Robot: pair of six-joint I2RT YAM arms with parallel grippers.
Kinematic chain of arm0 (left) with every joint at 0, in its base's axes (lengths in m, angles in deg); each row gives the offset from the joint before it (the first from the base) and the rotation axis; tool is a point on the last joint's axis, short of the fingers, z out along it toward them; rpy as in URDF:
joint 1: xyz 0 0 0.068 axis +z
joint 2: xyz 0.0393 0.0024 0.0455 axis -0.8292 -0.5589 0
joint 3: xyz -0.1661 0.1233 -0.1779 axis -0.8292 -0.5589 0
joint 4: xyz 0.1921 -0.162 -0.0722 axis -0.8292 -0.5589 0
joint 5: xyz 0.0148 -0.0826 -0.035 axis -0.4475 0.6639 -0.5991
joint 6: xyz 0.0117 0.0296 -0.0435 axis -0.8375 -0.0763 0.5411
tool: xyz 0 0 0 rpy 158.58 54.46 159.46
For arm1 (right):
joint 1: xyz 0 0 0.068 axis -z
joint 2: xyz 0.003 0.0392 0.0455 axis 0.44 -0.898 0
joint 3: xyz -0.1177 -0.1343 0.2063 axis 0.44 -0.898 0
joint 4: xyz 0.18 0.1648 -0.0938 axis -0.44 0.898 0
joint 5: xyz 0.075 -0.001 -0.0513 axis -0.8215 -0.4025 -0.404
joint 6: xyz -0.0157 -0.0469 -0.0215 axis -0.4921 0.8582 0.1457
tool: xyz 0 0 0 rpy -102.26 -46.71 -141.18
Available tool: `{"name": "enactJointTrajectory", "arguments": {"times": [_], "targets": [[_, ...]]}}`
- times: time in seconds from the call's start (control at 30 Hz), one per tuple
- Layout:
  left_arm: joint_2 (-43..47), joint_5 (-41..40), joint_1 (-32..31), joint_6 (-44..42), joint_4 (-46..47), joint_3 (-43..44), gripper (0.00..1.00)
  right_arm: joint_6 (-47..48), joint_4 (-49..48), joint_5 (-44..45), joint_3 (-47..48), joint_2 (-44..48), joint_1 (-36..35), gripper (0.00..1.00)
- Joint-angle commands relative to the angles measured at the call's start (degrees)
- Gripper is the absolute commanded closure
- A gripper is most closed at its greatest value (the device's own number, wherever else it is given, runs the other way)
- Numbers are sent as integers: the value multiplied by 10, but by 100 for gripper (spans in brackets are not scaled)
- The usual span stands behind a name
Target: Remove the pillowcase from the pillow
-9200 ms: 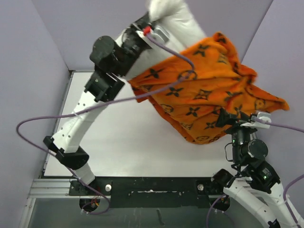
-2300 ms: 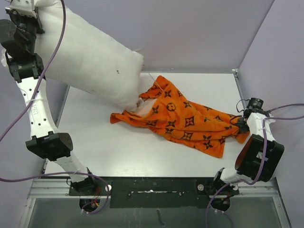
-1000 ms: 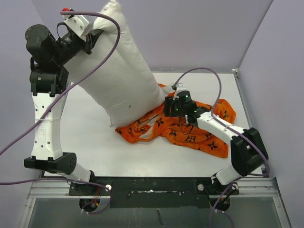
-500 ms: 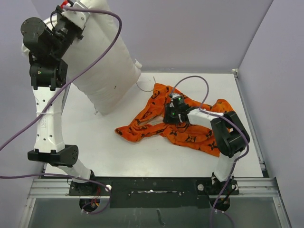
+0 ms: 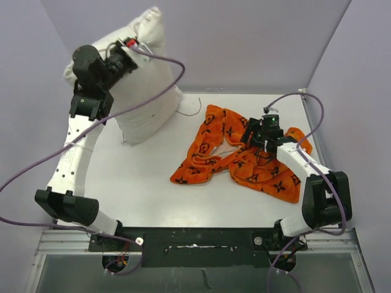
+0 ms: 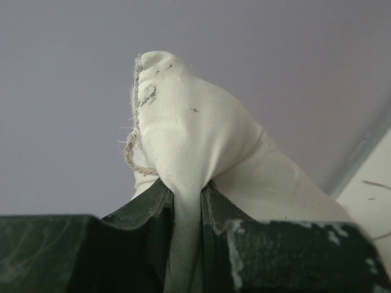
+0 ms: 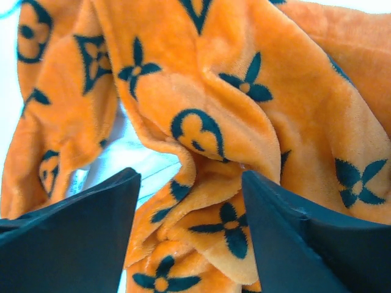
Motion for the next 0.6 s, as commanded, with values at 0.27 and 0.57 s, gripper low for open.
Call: {"name": "enactJointTrajectory", "arguments": {"times": [0.27,0.57], "targets": [[149,62,-230,142,-168,-155,100,-13,1,-16,8,107,45,27],[154,72,-234,211,-156,-246,100,-16,10,-38,-10,128,69,27]]}}
